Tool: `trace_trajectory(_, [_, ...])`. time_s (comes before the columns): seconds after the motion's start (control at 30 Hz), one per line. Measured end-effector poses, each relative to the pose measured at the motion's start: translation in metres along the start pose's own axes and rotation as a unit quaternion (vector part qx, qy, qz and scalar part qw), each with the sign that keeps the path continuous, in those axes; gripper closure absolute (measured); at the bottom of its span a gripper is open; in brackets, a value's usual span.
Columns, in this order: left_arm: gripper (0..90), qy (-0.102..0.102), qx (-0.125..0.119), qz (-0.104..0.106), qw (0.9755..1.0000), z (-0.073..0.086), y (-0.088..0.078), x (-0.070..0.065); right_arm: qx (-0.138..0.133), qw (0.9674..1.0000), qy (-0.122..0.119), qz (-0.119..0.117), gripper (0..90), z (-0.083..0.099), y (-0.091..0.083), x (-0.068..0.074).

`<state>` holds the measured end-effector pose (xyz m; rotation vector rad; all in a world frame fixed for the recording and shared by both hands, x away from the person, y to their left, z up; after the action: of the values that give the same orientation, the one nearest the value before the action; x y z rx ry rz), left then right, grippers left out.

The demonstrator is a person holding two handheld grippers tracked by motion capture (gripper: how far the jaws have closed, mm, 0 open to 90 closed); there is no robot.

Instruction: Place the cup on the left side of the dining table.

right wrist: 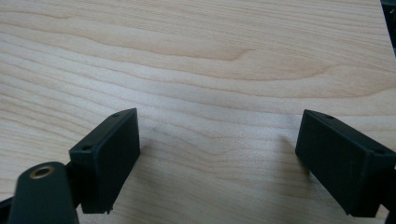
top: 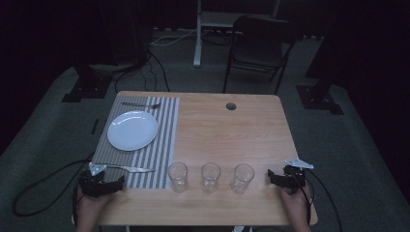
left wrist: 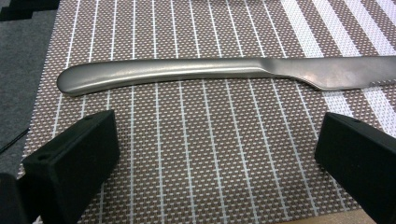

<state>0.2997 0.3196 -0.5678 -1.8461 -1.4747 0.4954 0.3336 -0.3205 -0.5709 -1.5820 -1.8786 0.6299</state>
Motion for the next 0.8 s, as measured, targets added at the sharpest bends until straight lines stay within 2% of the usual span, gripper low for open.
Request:
trace_trajectory(0.07, [6.1,0.007,0.02,0.016,0.9997,-0.002,-0.007,0.002,0.0,1.0,0.001,0.0,13.4,0.0,0.0,0.0])
trace_trajectory(0.17, [6.1,0.023,0.018,0.034,0.999,0.003,-0.01,0.003,0.0,1.0,0.001,0.0,13.4,0.0,0.0,0.0])
trace_trajectory(0.2, [6.0,0.023,0.018,0.034,0.999,0.003,-0.01,0.003,0.0,1.0,0.001,0.0,13.4,0.0,0.0,0.0])
trace_trajectory(0.23, [5.9,0.033,0.016,0.038,0.9986,0.006,-0.012,0.004,0.0,1.0,0.0,0.0,13.3,0.0,0.0,0.0])
trace_trajectory(0.3, [5.9,0.028,0.006,0.043,0.9987,0.007,-0.014,0.006,0.0,1.0,0.001,0.0,13.4,0.0,0.0,0.0])
trace_trajectory(0.43, [5.9,0.03,-0.002,0.043,0.9986,0.009,-0.012,0.008,0.0,1.0,0.0,-0.001,13.3,0.0,0.0,0.0])
trace_trajectory(0.6, [5.9,0.043,-0.009,0.051,0.9977,0.009,-0.011,0.007,0.0,1.0,0.0,-0.001,13.3,0.0,0.0,0.0])
trace_trajectory(0.77, [5.8,0.047,-0.004,0.041,0.998,0.009,-0.012,0.006,0.0,1.0,-0.001,0.0,13.3,0.0,0.0,0.0])
trace_trajectory(0.8, [5.9,0.046,-0.01,0.05,0.9976,0.008,-0.013,0.004,0.0,1.0,0.0,-0.001,13.3,0.0,0.0,0.0])
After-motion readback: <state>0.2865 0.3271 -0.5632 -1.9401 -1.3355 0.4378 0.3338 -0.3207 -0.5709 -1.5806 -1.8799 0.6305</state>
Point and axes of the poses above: each handheld gripper's, and its own axes: y roughly forward along the jaws, z roughly out of its underside, x roughly to its left, the point moved 3 cm from there along y, roughly forward along the jaws, and after that the axes turned 10 degrees about y, right-handed, at the moved point
